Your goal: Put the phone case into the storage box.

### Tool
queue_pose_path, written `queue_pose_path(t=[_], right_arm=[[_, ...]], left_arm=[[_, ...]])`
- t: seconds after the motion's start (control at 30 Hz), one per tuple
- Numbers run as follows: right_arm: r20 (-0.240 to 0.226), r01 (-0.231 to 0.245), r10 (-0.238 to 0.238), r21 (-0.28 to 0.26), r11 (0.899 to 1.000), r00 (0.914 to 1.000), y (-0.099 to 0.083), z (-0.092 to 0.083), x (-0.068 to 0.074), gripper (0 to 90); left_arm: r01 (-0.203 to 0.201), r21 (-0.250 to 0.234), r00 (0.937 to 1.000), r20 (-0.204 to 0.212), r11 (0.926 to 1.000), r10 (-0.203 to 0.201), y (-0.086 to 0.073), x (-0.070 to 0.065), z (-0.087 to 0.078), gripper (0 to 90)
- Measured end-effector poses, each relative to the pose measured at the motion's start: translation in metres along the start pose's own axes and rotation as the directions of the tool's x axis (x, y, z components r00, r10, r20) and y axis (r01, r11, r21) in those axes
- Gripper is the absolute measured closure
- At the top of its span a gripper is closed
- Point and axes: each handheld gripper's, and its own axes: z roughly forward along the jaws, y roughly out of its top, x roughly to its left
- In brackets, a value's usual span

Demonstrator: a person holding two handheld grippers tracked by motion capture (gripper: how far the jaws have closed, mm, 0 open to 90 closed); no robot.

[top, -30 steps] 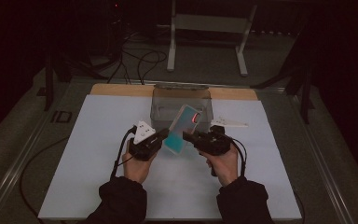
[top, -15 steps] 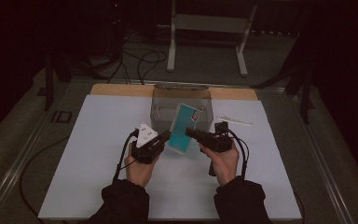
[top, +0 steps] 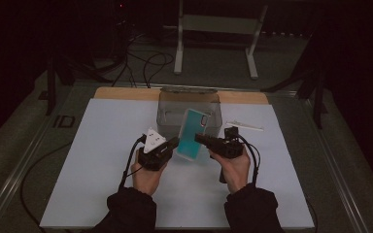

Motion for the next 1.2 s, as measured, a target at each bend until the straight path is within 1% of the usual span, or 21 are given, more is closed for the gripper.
queue_pose_path(t=[0.13, 0.27, 0.33, 0.43, 0.47, 0.57, 0.63, 0.7, 0.77, 0.83, 0.87, 0.93, 0.97, 1.03, 1.07, 1.1, 1.13, 1.2], right_arm=[[-0.040, 0.016, -0.016, -0.011, 1.000, 0.9991, 0.000, -0.001, 0.002, 81.0], [-0.038, 0.033, -0.034, -0.010, 0.999, 0.9987, 0.000, -0.001, 0.001, 80.9], [-0.046, 0.046, -0.047, -0.012, 0.999, 0.9978, 0.000, -0.001, 0.001, 80.8], [-0.047, 0.065, -0.066, -0.026, 0.998, 0.9967, 0.000, -0.001, 0.003, 80.7], [-0.049, 0.069, -0.071, -0.035, 0.997, 0.9963, -0.001, -0.001, 0.003, 80.7], [-0.047, 0.075, -0.077, -0.033, 0.997, 0.9959, 0.000, -0.001, 0.004, 81.0], [-0.042, 0.067, -0.068, -0.024, 0.997, 0.9968, -0.001, -0.002, 0.004, 81.3], [-0.036, 0.057, -0.058, -0.027, 0.998, 0.9977, -0.001, -0.003, 0.004, 81.5], [-0.031, 0.057, -0.058, -0.030, 0.998, 0.9979, 0.000, -0.003, 0.005, 81.6], [-0.027, 0.055, -0.056, -0.029, 0.998, 0.9981, 0.000, -0.003, 0.005, 81.6], [-0.024, 0.055, -0.056, -0.028, 0.998, 0.9982, 0.000, -0.003, 0.005, 81.6], [-0.010, 0.060, -0.060, -0.021, 0.998, 0.9981, 0.000, -0.003, 0.005, 81.6], [-0.007, 0.060, -0.060, -0.019, 0.998, 0.9982, -0.001, -0.003, 0.005, 81.6], [-0.003, 0.055, -0.055, -0.016, 0.998, 0.9985, -0.001, -0.004, 0.004, 81.5], [-0.003, 0.057, -0.057, -0.015, 0.998, 0.9984, 0.000, -0.005, 0.004, 81.5], [-0.004, 0.060, -0.060, -0.017, 0.998, 0.9982, 0.000, -0.005, 0.004, 81.5], [-0.003, 0.059, -0.059, -0.016, 0.998, 0.9983, 0.000, -0.005, 0.004, 81.5], [0.001, 0.061, -0.061, -0.014, 0.998, 0.9981, 0.000, -0.005, 0.004, 81.5]], left_arm=[[0.019, 0.001, 0.9998, 0.008, 0.9998, -0.019, -0.001, 0.000, 0.001, 88.4], [0.025, 0.005, 0.9996, 0.011, 0.9997, -0.025, -0.001, 0.000, 0.001, 88.4], [0.027, 0.007, 0.9996, 0.013, 0.9996, -0.027, -0.002, 0.000, 0.001, 88.3], [0.038, 0.005, 0.9991, 0.019, 0.9993, -0.038, -0.002, 0.000, 0.001, 88.3], [0.038, 0.003, 0.9992, 0.016, 0.9993, -0.038, -0.002, 0.000, 0.001, 88.2], [0.033, 0.004, 0.9993, 0.019, 0.9994, -0.033, -0.002, 0.000, 0.001, 88.2], [0.028, -0.003, 0.9993, 0.026, 0.9996, -0.028, -0.002, 0.001, 0.000, 88.1], [0.019, -0.005, 0.9994, 0.028, 0.9998, -0.019, -0.001, 0.001, -0.001, 87.6], [0.014, -0.009, 0.9994, 0.031, 0.9999, -0.014, -0.001, 0.001, -0.002, 86.9], [-0.001, -0.008, 0.9994, 0.034, 1.0000, 0.001, -0.001, 0.001, -0.002, 85.3], [-0.007, -0.008, 0.9994, 0.033, 0.9999, 0.008, -0.001, 0.001, -0.002, 83.0], [-0.009, -0.017, 0.9996, 0.027, 0.9998, 0.009, -0.001, 0.002, -0.004, 73.2], [-0.005, -0.024, 0.9995, 0.030, 0.9997, 0.006, 0.000, 0.003, -0.005, 68.9], [-0.001, -0.036, 0.9997, 0.023, 0.9994, 0.002, 0.001, 0.006, -0.008, 60.7], [0.003, -0.031, 0.9998, 0.021, 0.9995, -0.003, 0.002, 0.007, -0.008, 55.6], [0.003, -0.025, 0.9999, 0.014, 0.9997, -0.002, 0.003, 0.009, -0.009, 49.5], [-0.004, -0.025, 1.0000, -0.001, 0.9997, 0.004, 0.004, 0.010, -0.010, 45.1], [0.000, -0.034, 0.9999, -0.015, 0.9994, -0.001, 0.005, 0.012, -0.013, 37.6]])
